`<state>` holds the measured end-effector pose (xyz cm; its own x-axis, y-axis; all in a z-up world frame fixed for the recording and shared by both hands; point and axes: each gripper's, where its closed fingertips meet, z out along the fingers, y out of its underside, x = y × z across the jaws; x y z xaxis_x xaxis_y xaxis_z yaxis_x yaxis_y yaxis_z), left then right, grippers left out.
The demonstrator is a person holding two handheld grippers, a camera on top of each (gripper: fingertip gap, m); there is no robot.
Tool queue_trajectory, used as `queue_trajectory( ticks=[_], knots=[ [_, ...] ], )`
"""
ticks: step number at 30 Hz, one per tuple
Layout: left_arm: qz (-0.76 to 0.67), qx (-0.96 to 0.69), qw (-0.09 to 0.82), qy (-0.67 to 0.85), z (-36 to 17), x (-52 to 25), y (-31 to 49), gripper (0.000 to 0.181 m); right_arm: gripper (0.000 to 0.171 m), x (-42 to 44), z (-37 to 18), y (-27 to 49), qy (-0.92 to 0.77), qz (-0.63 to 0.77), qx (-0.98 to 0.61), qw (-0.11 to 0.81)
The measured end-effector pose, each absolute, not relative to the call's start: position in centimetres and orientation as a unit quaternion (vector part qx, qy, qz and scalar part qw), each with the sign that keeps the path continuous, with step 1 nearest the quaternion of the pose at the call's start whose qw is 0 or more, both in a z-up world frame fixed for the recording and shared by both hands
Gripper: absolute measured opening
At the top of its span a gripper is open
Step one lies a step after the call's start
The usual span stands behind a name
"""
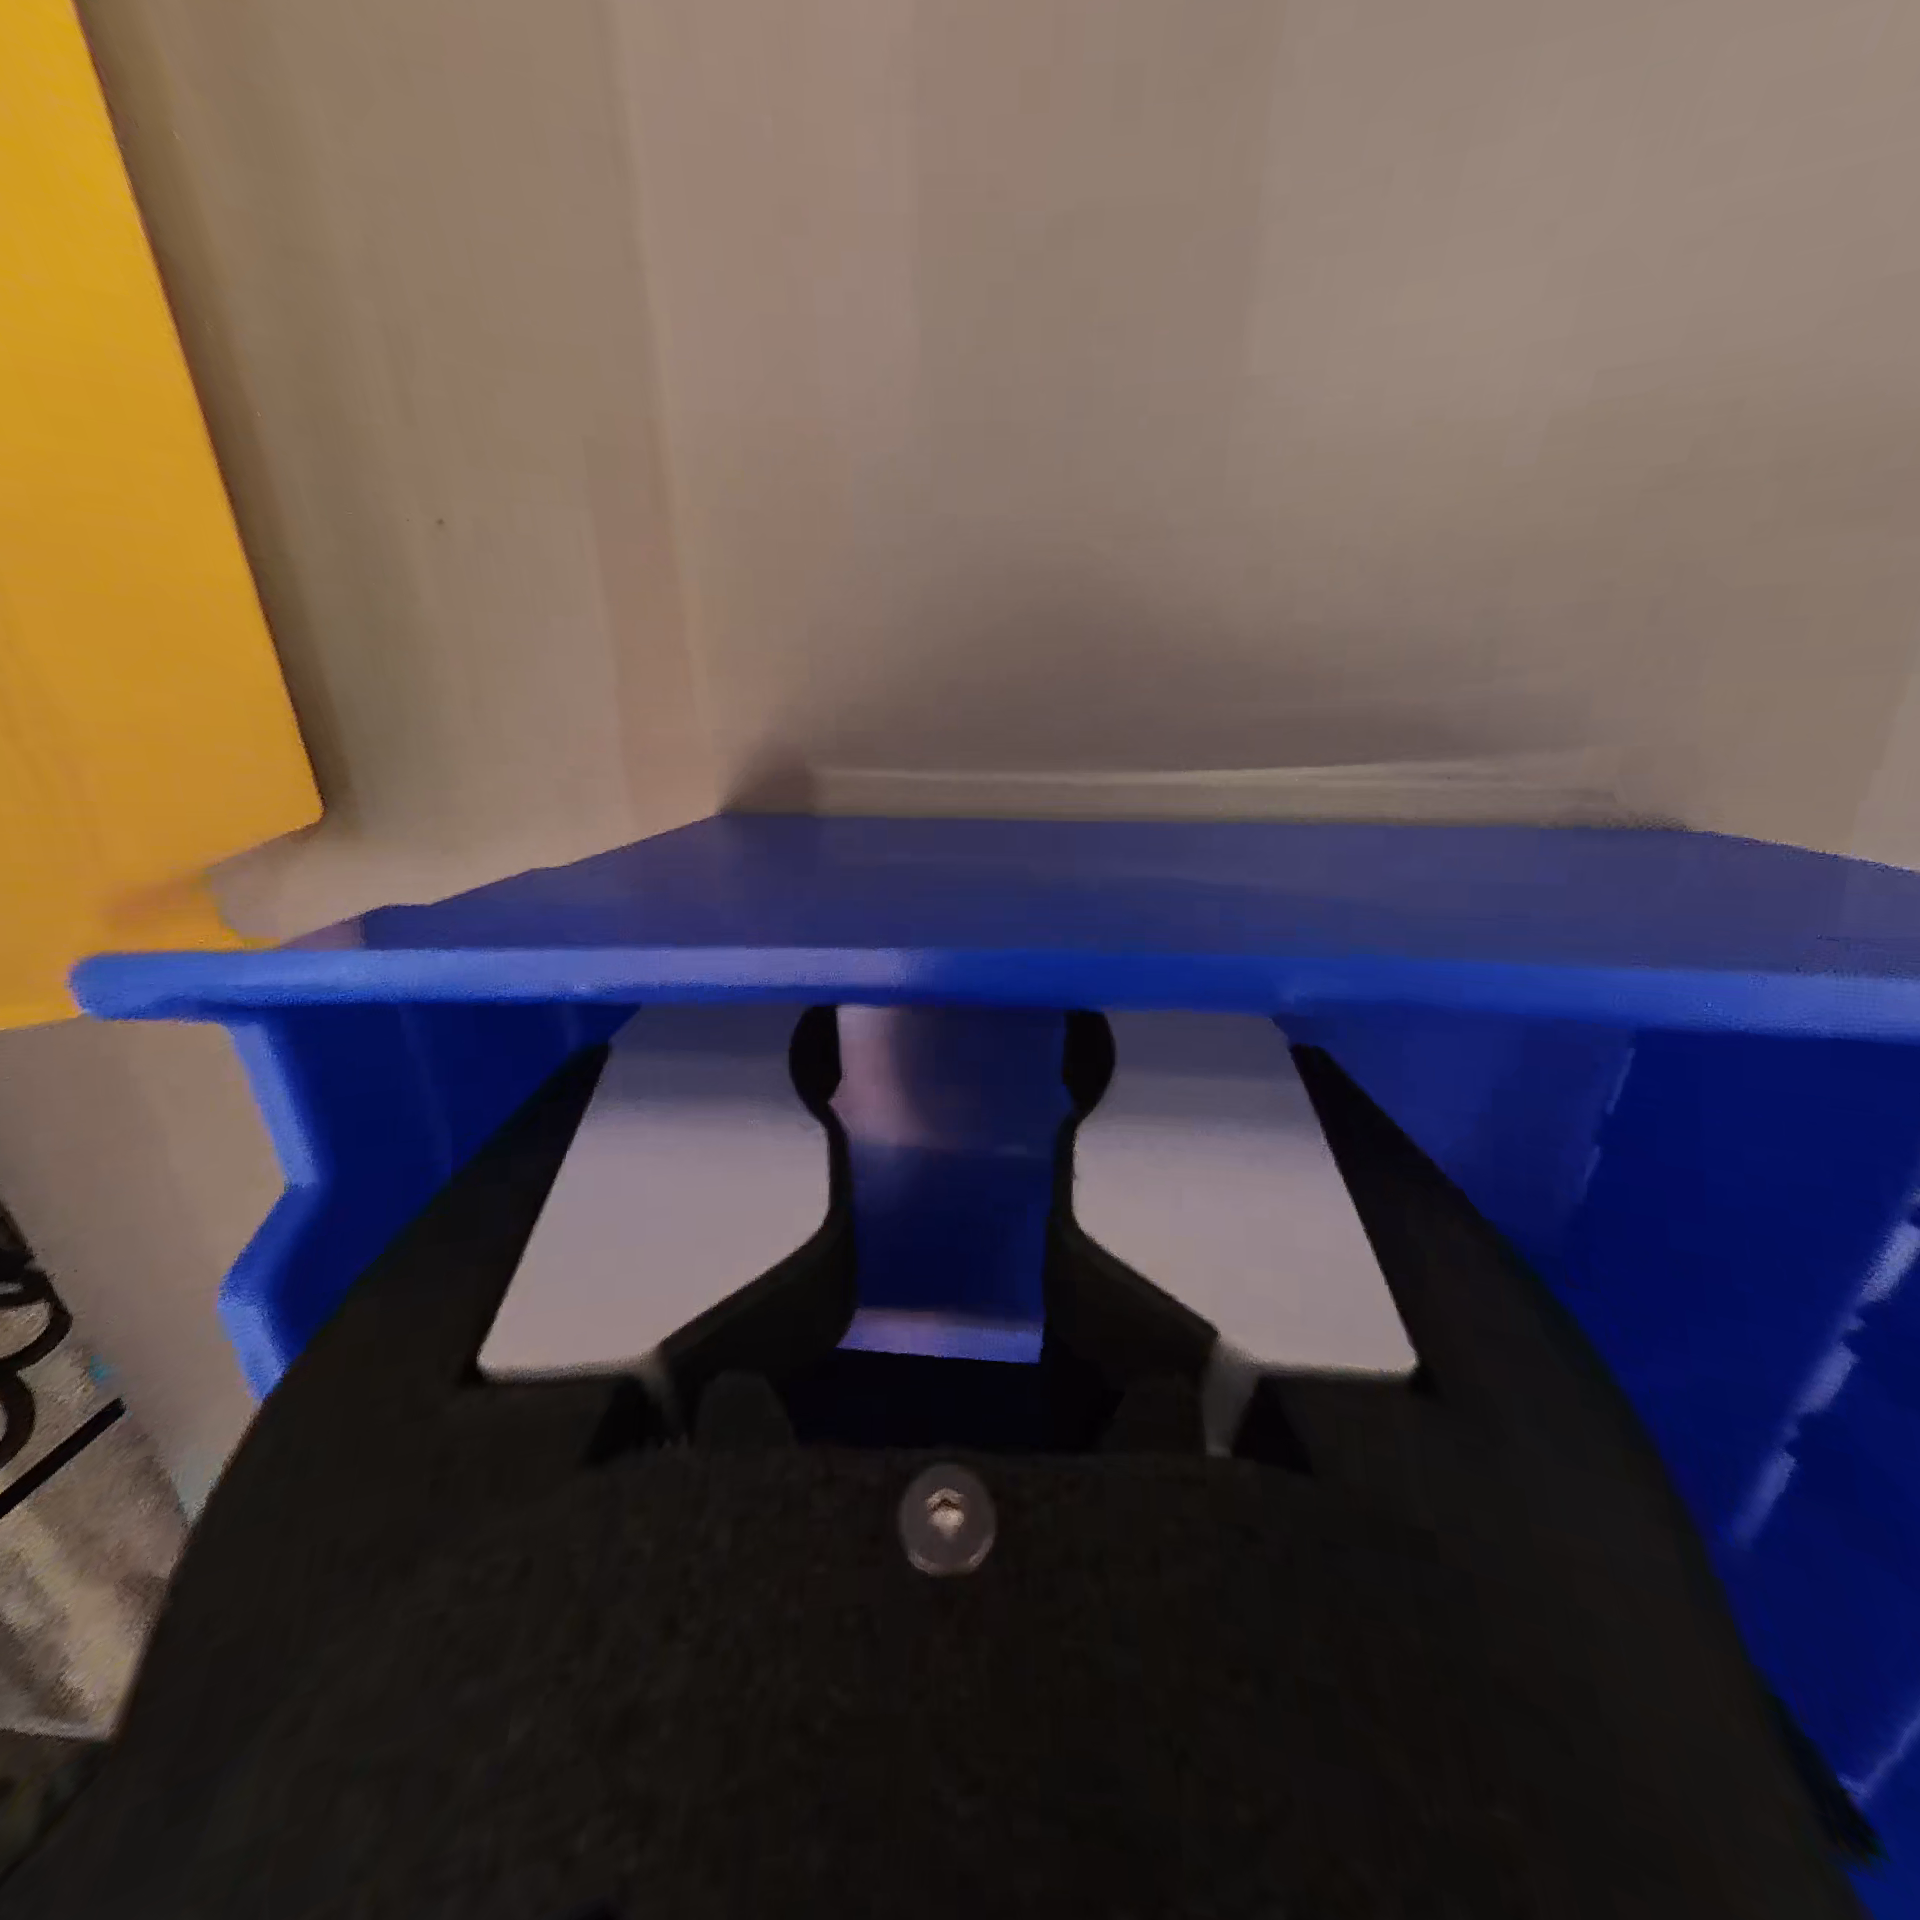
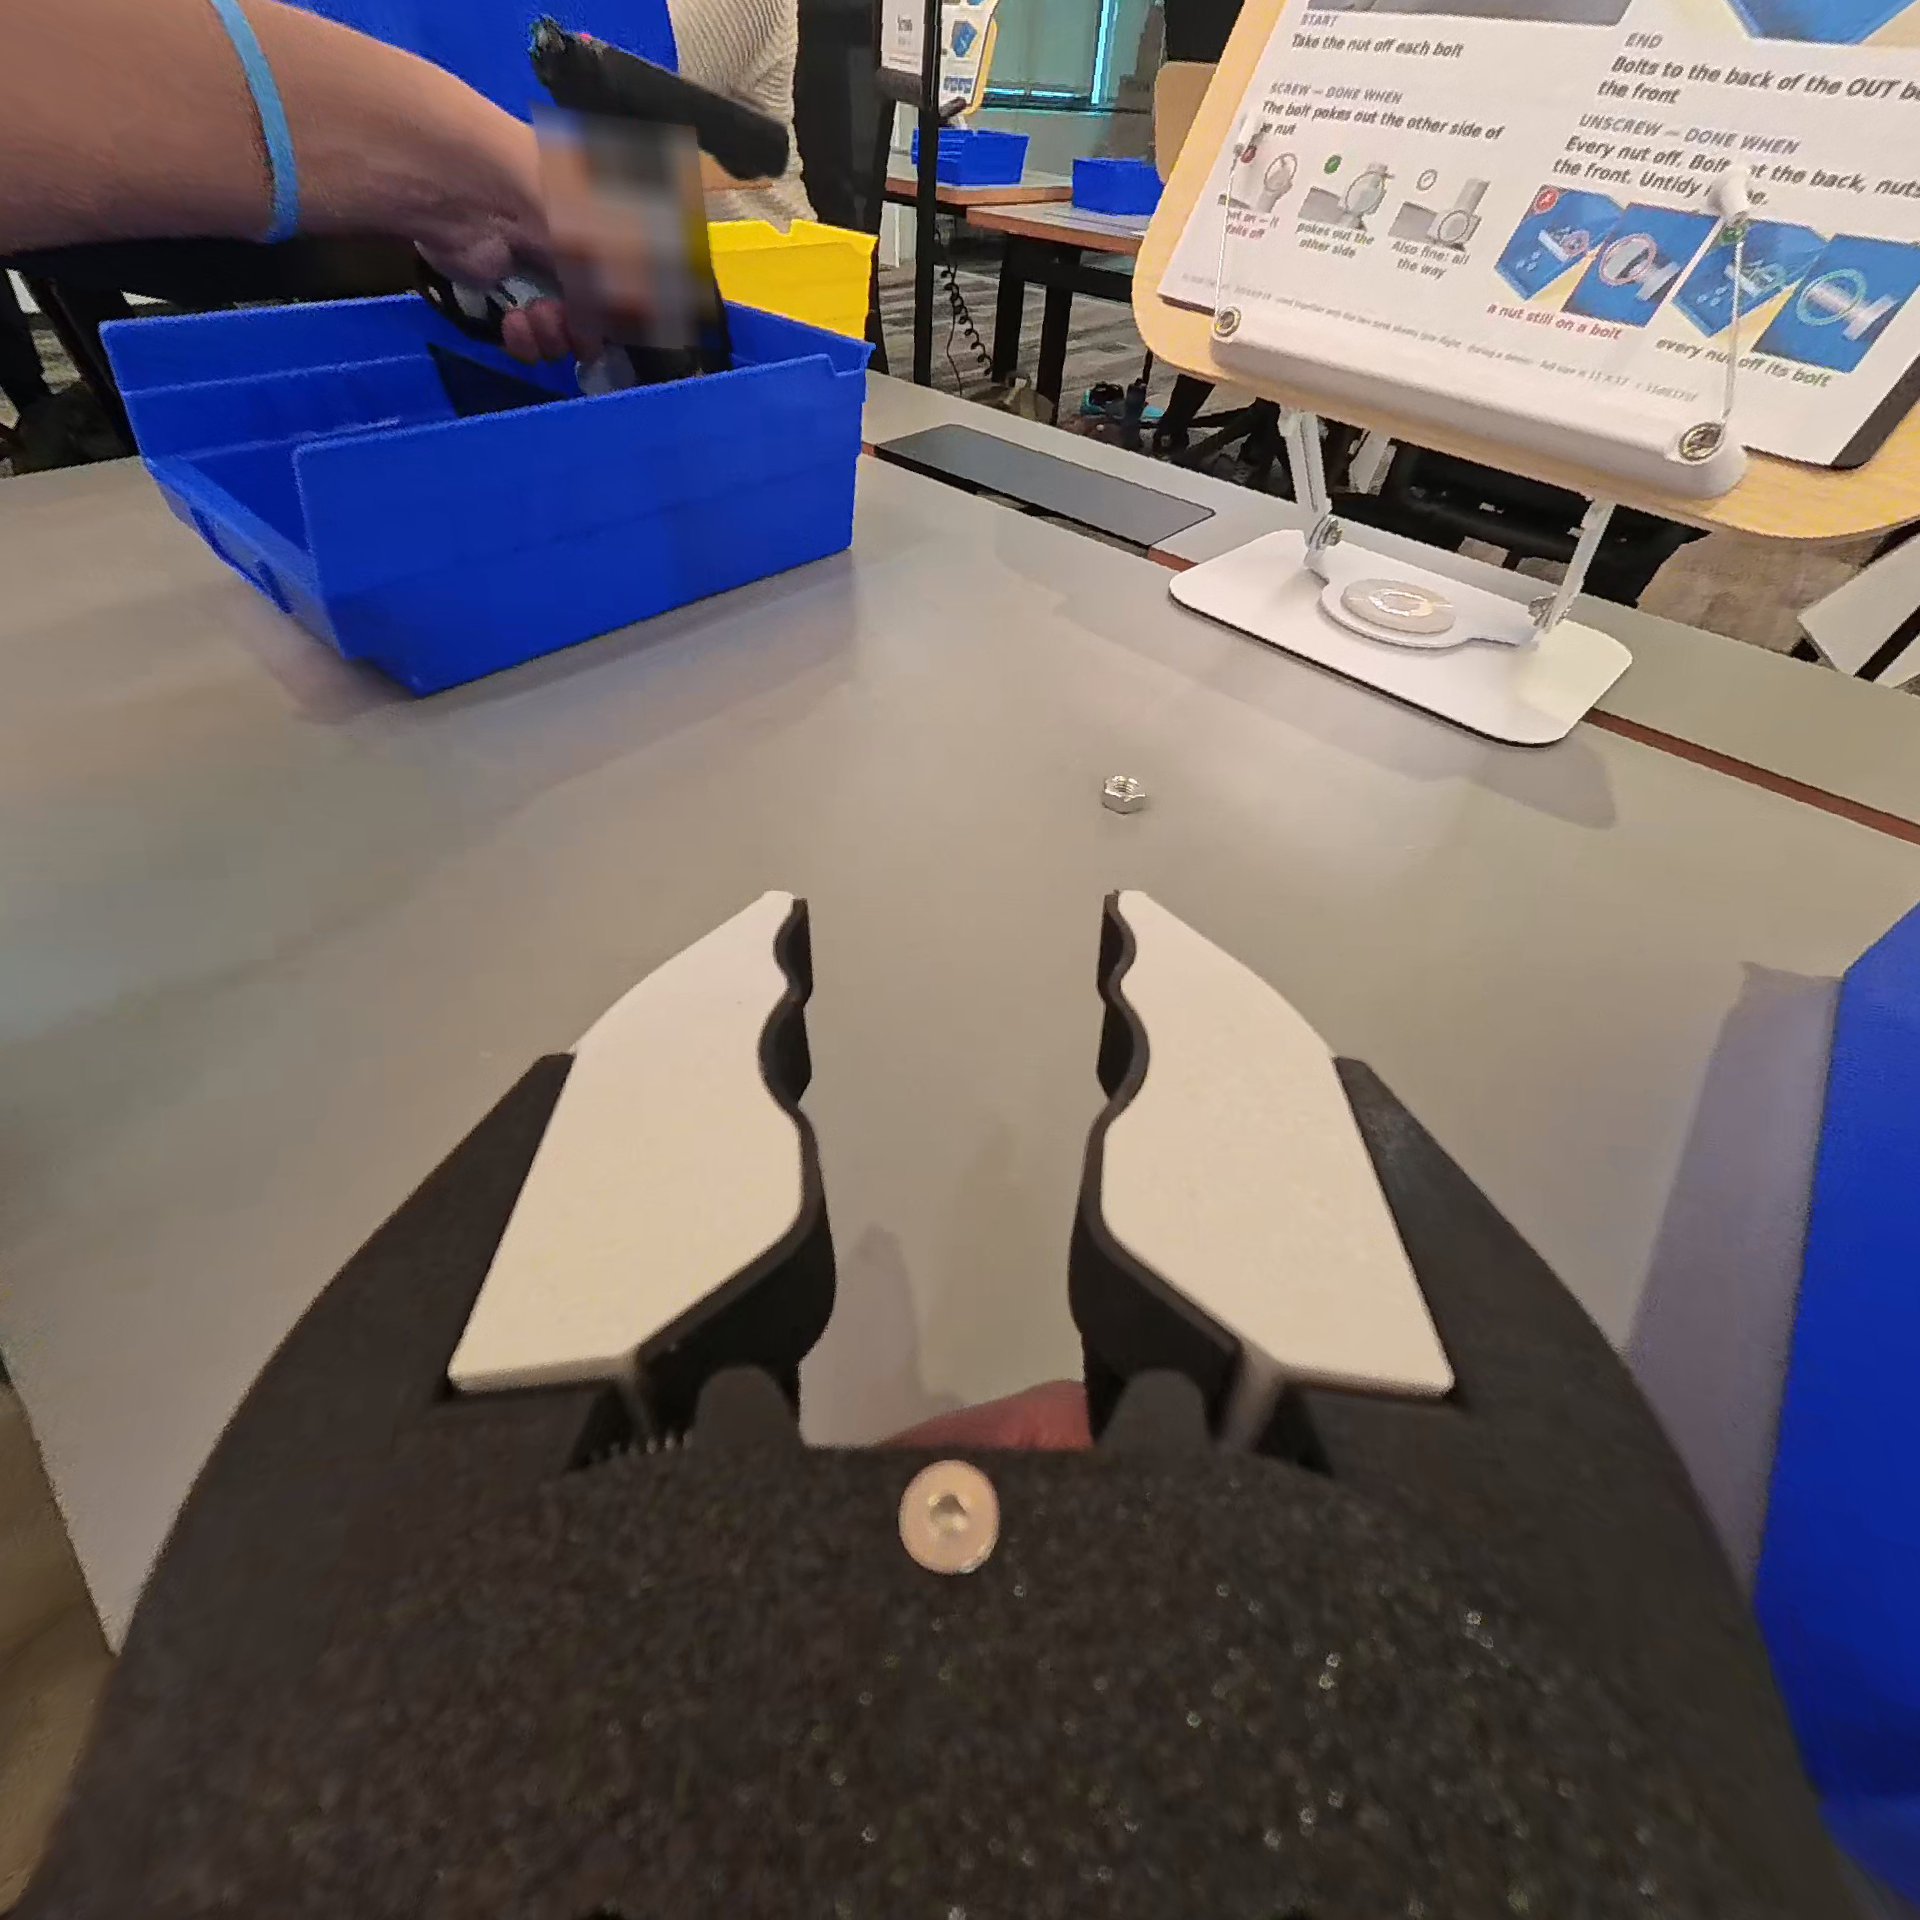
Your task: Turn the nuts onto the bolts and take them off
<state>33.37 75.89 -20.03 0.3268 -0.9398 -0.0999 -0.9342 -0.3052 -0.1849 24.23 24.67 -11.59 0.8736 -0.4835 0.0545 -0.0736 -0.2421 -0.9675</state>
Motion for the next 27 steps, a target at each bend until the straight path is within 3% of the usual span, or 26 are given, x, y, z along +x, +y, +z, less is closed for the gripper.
queue_trajectory(
  ticks=[7,9,10,19,27],
  knots=[
    [0.008,-0.807,0.12,0.578,-20.7,32.8,76.9,0.034,0.053,24.3,-11.9,25.0,0.179,-0.172,-0.772,0.585],
    [0.016,-0.804,0.115,0.583,-21.0,32.3,77.0,0.008,0.053,24.2,-12.0,25.0,0.178,-0.172,-0.773,0.584],
    [0.013,-0.806,0.108,0.582,-21.1,32.2,76.8,0.006,0.053,24.2,-11.9,25.0,0.178,-0.172,-0.773,0.585],
    [-0.003,-0.783,0.118,0.611,-20.4,32.2,76.1,0.006,0.052,23.8,-11.7,25.2,0.176,-0.171,-0.772,0.586],
    [-0.119,-0.714,0.181,0.666,-13.1,29.8,70.9,0.006,0.052,23.6,-11.6,25.3,0.174,-0.168,-0.771,0.589]
  ],
)
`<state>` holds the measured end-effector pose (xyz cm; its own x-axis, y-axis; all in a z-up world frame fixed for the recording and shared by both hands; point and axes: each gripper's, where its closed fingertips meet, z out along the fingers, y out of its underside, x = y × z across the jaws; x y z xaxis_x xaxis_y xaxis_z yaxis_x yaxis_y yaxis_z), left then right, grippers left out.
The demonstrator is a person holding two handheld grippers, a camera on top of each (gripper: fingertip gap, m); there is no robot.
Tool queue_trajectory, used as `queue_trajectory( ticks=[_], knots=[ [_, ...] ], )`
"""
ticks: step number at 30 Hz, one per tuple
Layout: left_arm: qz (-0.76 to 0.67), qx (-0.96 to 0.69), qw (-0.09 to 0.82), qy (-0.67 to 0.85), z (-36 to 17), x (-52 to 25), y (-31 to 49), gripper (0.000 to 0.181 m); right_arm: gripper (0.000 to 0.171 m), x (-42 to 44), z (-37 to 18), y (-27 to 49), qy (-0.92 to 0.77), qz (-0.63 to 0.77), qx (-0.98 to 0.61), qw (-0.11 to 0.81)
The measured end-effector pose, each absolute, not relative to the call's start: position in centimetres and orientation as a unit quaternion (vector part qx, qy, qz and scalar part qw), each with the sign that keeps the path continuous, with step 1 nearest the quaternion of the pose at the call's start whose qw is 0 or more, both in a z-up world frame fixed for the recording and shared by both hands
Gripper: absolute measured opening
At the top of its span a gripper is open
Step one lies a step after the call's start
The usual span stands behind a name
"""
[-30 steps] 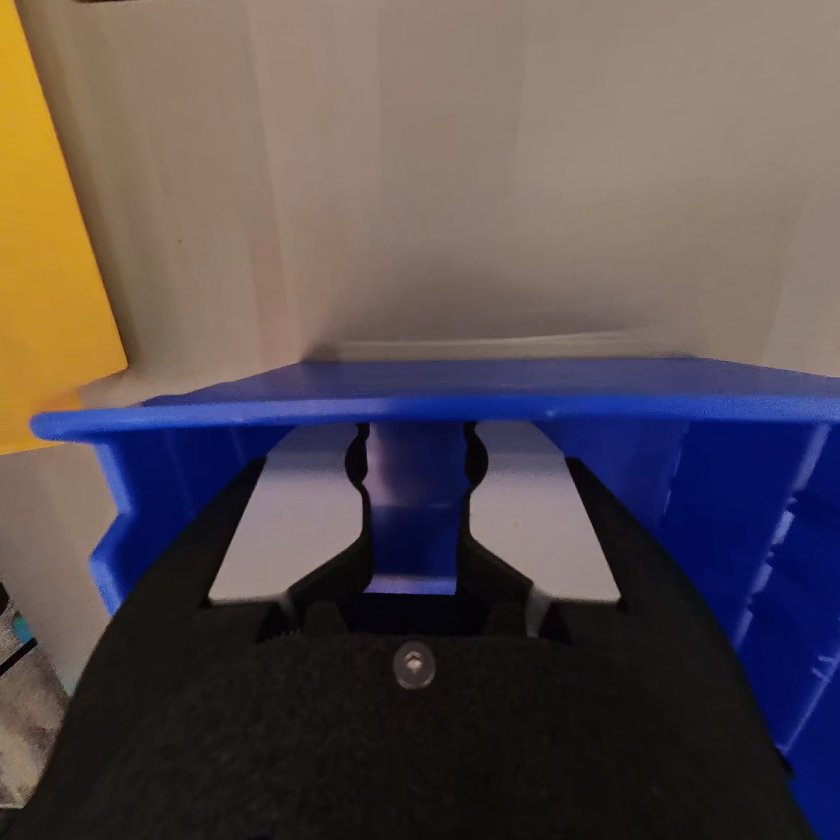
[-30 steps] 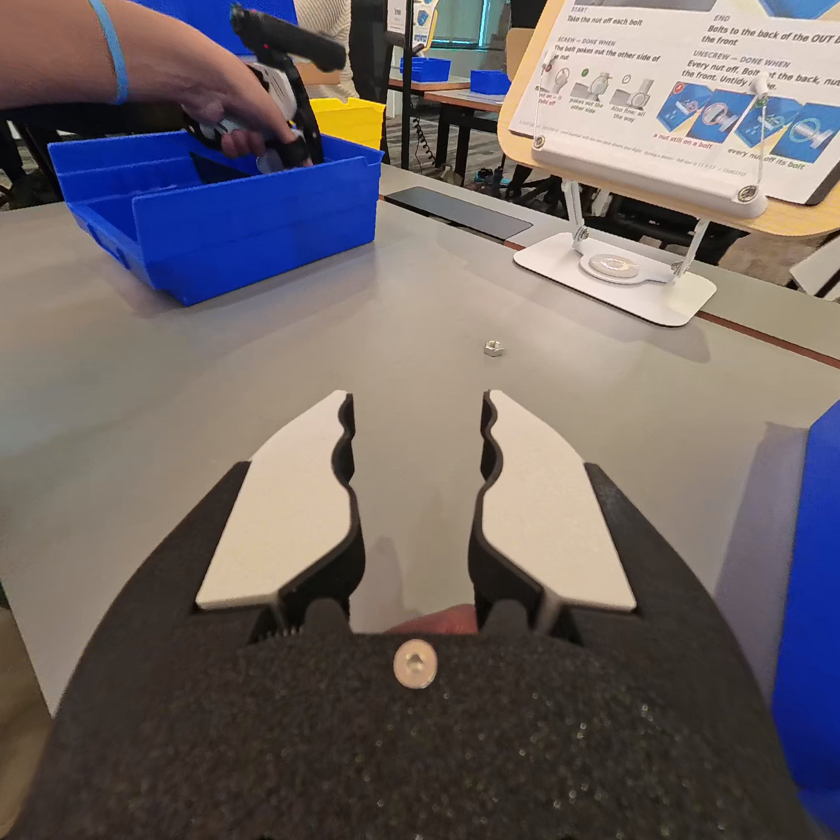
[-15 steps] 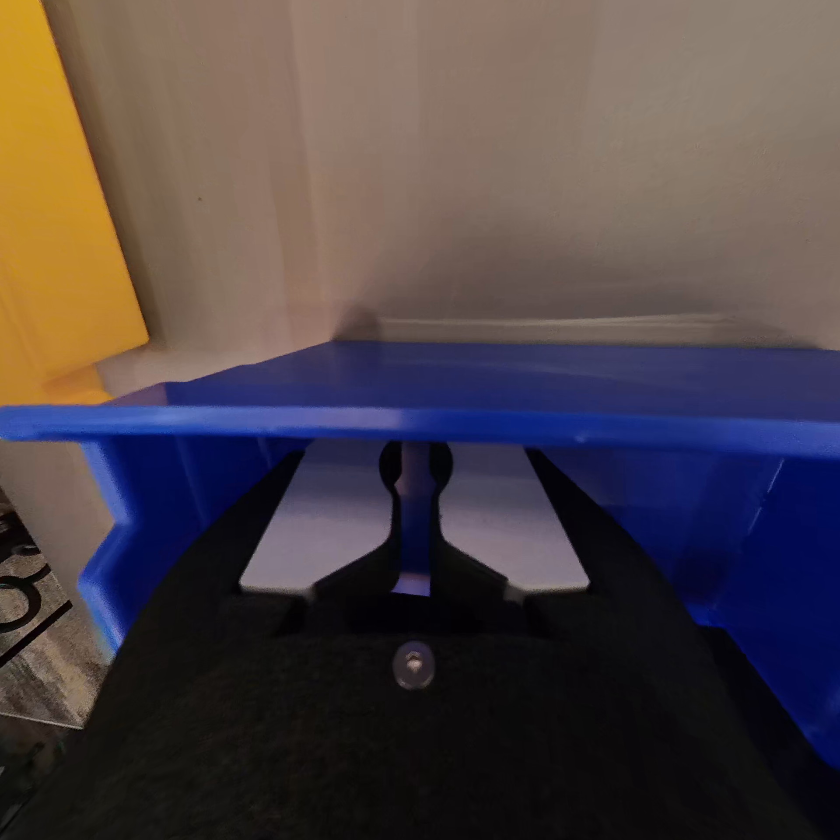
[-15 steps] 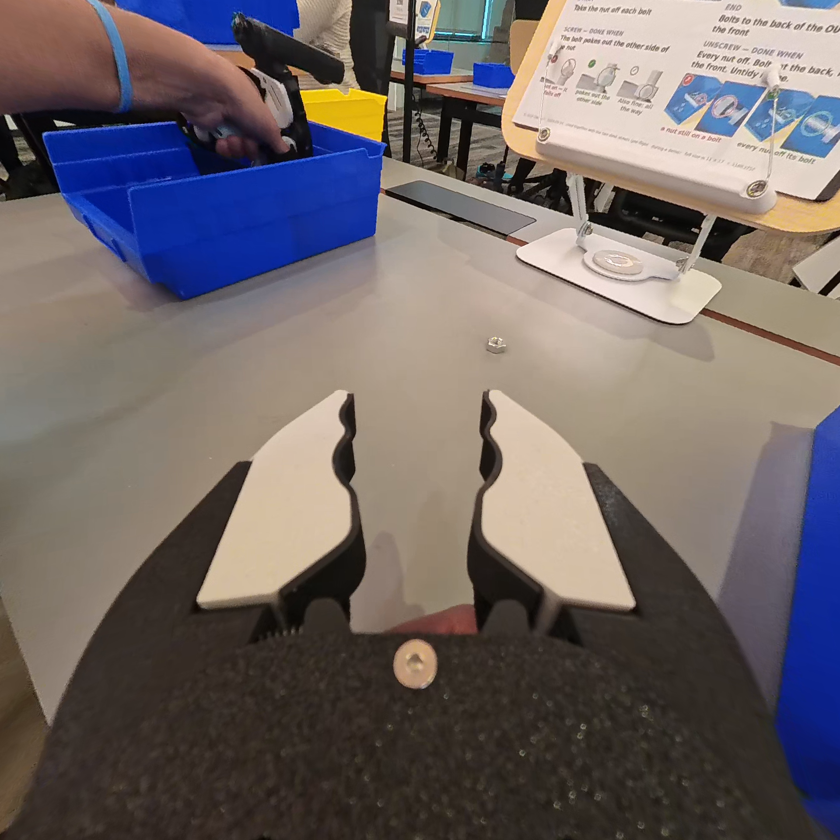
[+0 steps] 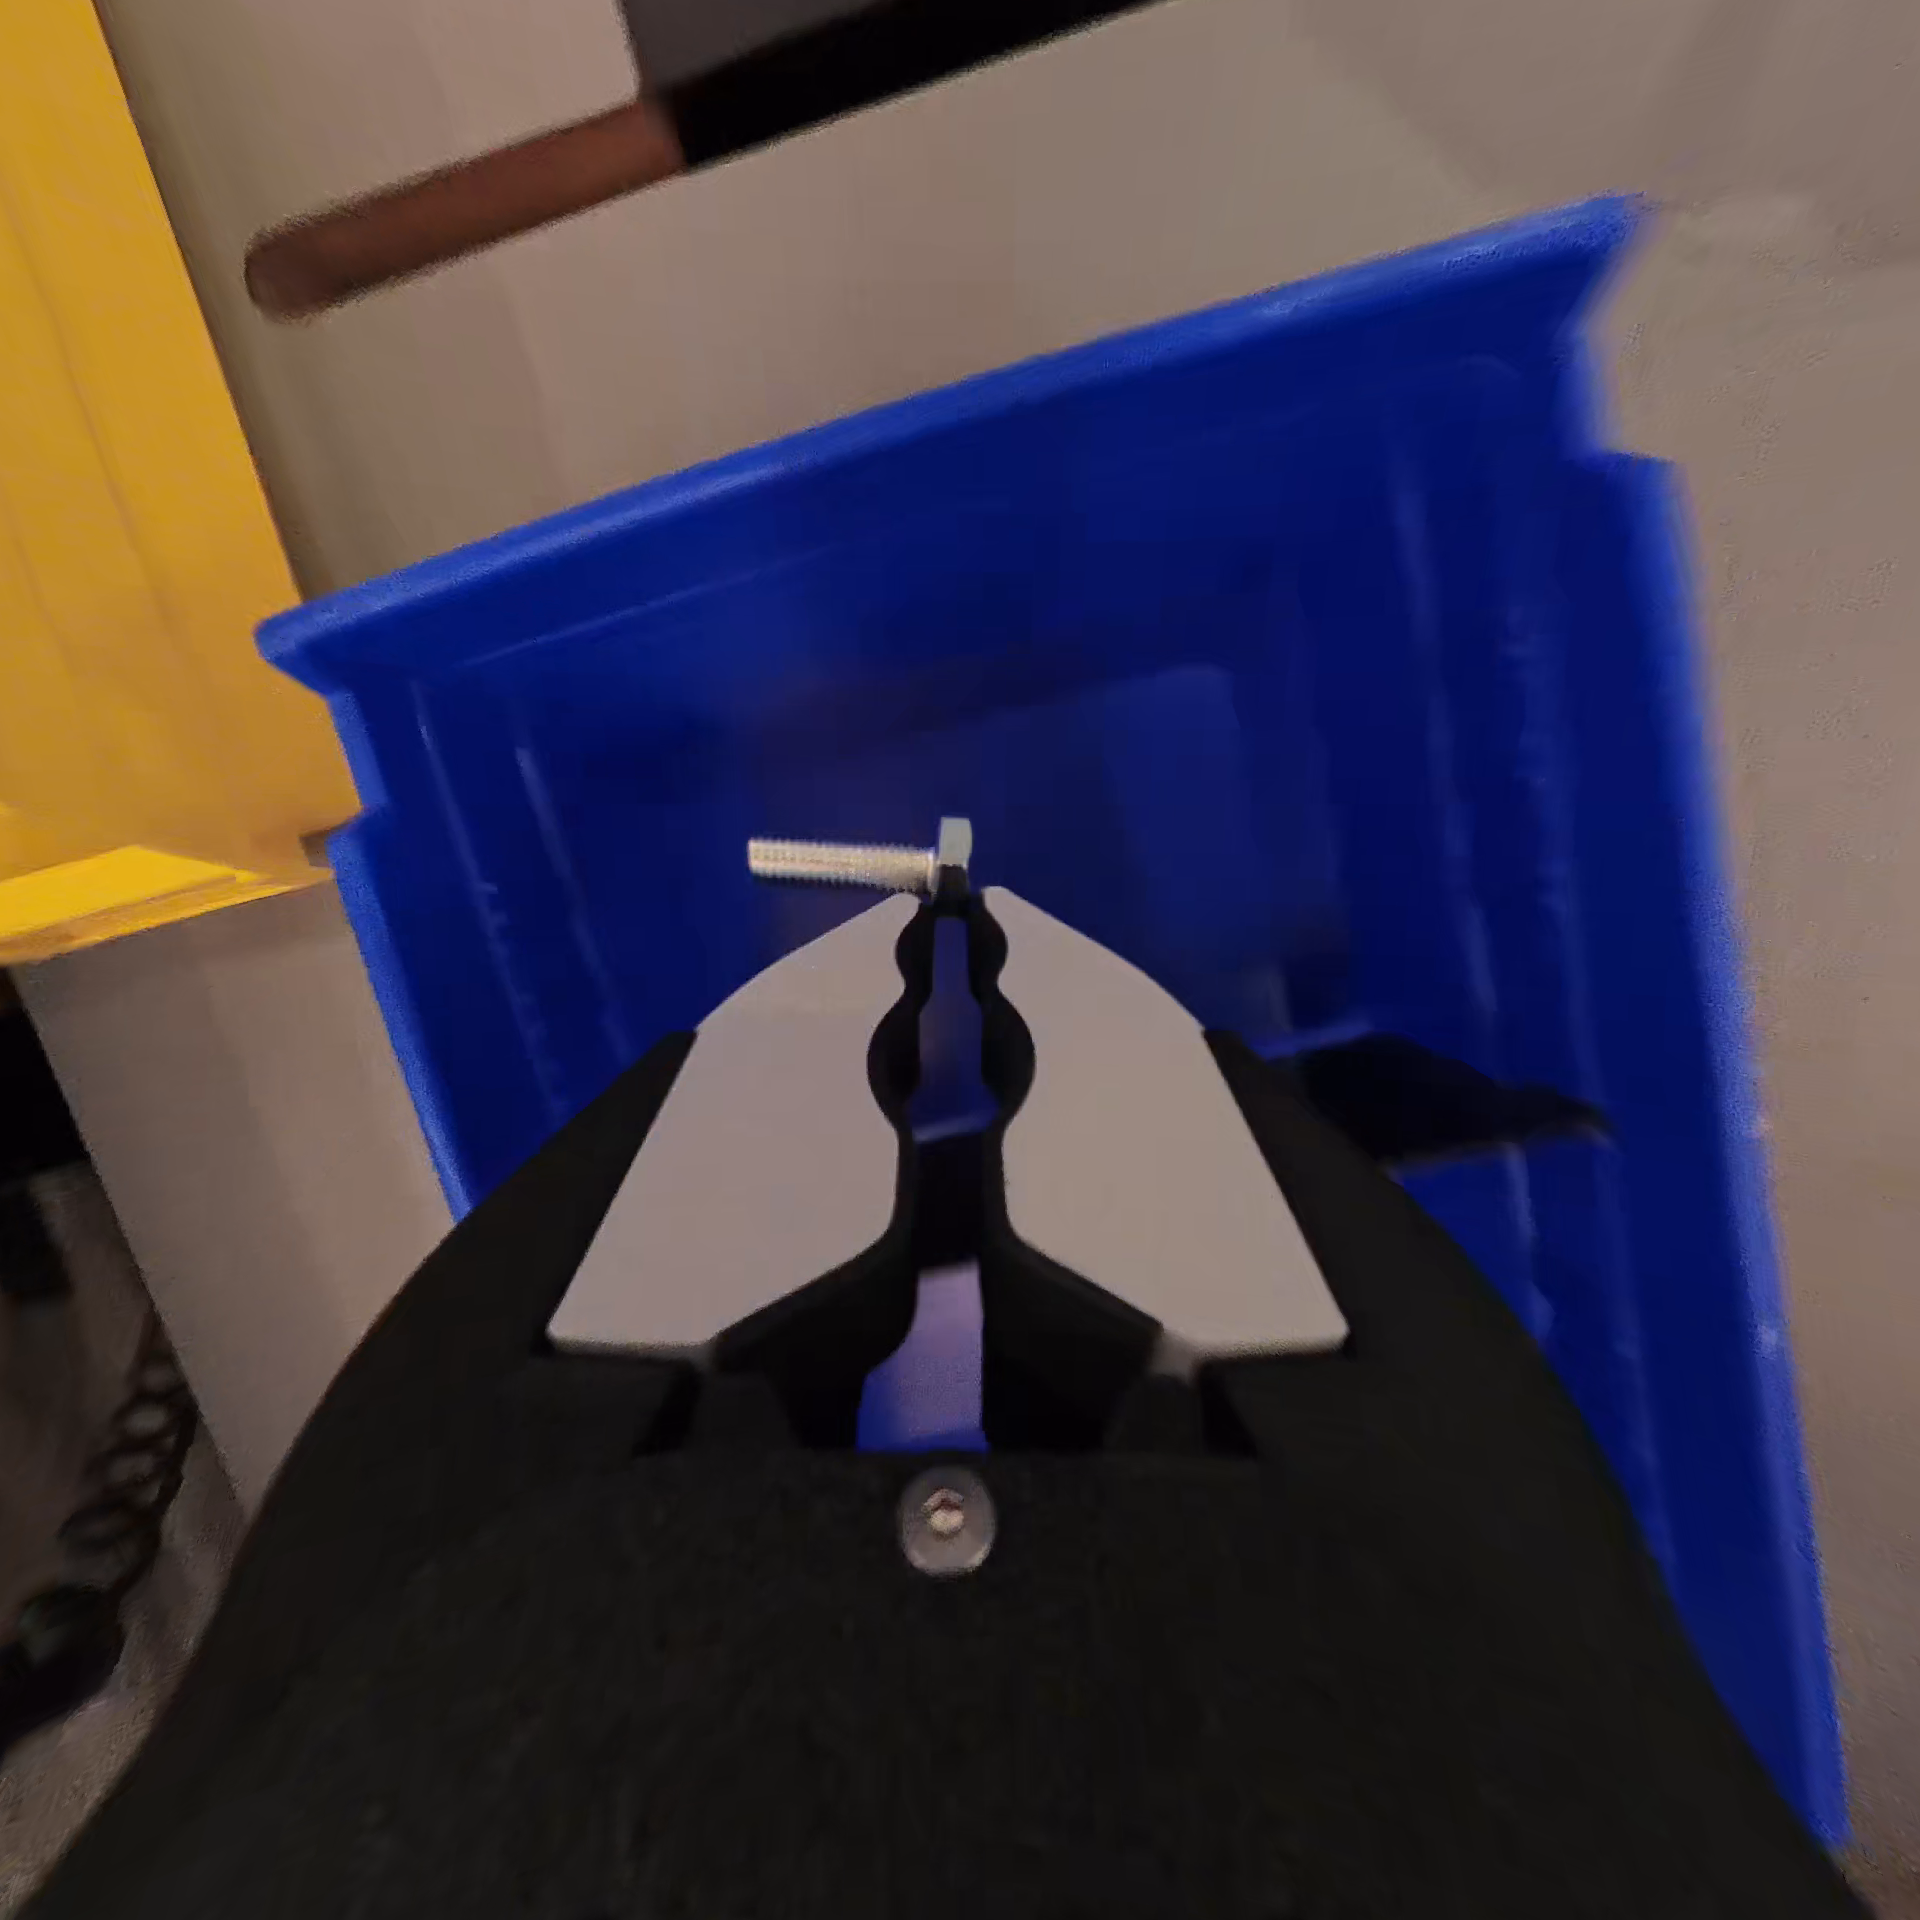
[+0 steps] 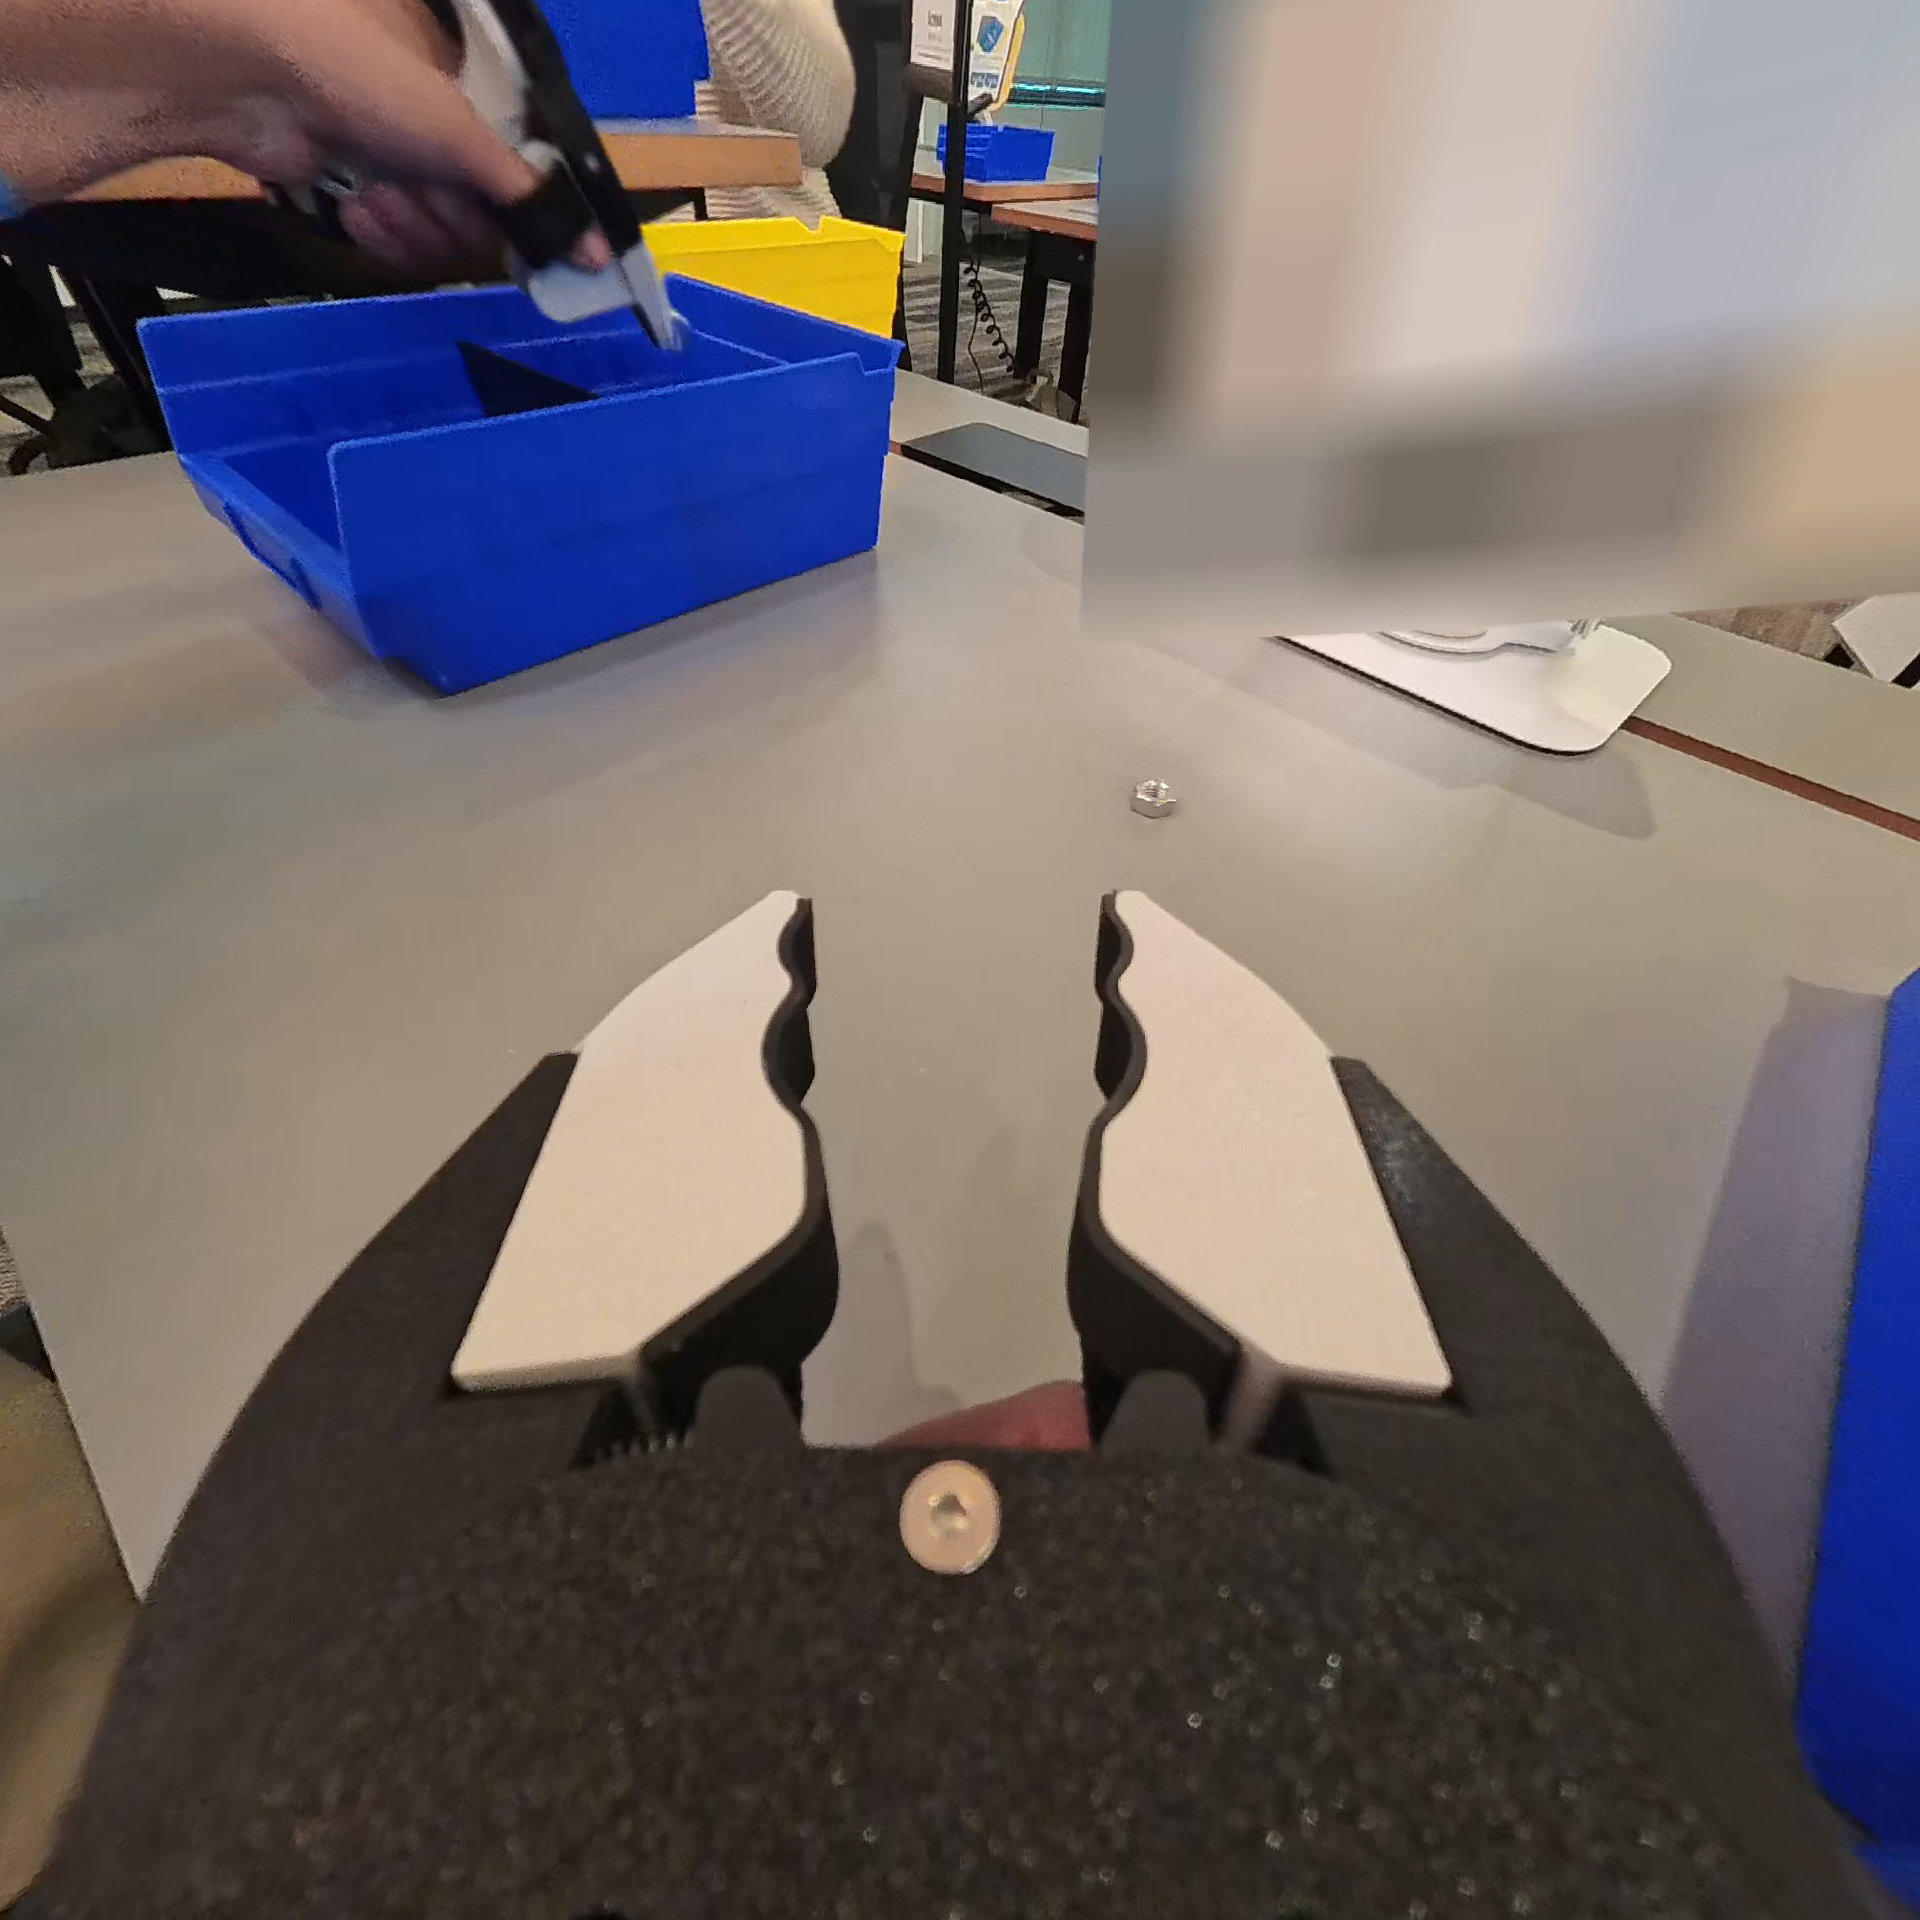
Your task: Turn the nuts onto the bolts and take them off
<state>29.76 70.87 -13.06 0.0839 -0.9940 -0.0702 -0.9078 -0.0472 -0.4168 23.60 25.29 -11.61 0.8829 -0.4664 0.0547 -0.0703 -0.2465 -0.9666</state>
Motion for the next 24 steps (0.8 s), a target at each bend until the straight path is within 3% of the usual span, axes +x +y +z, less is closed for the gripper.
queue_trajectory(
  ticks=[6,12,18,24],
  knots=[
    [-0.247,-0.601,0.271,0.71,-8.9,24.3,61.4,0.006,0.052,23.8,-12.2,25.3,0.173,-0.172,-0.777,0.581],
    [-0.309,-0.545,0.317,0.711,-8.8,19.3,53.3,0.006,0.052,24.3,-12.3,24.8,0.179,-0.188,-0.777,0.573],
    [-0.35,-0.408,0.222,0.814,-9.4,19.6,44.3,0.006,0.051,24.6,-12.1,24.3,0.184,-0.197,-0.776,0.571],
    [-0.27,-0.228,0.05,0.934,-16.2,20.9,36.8,0.006,0.051,24.5,-12.4,24.0,0.186,-0.193,-0.78,0.565]
  ],
)
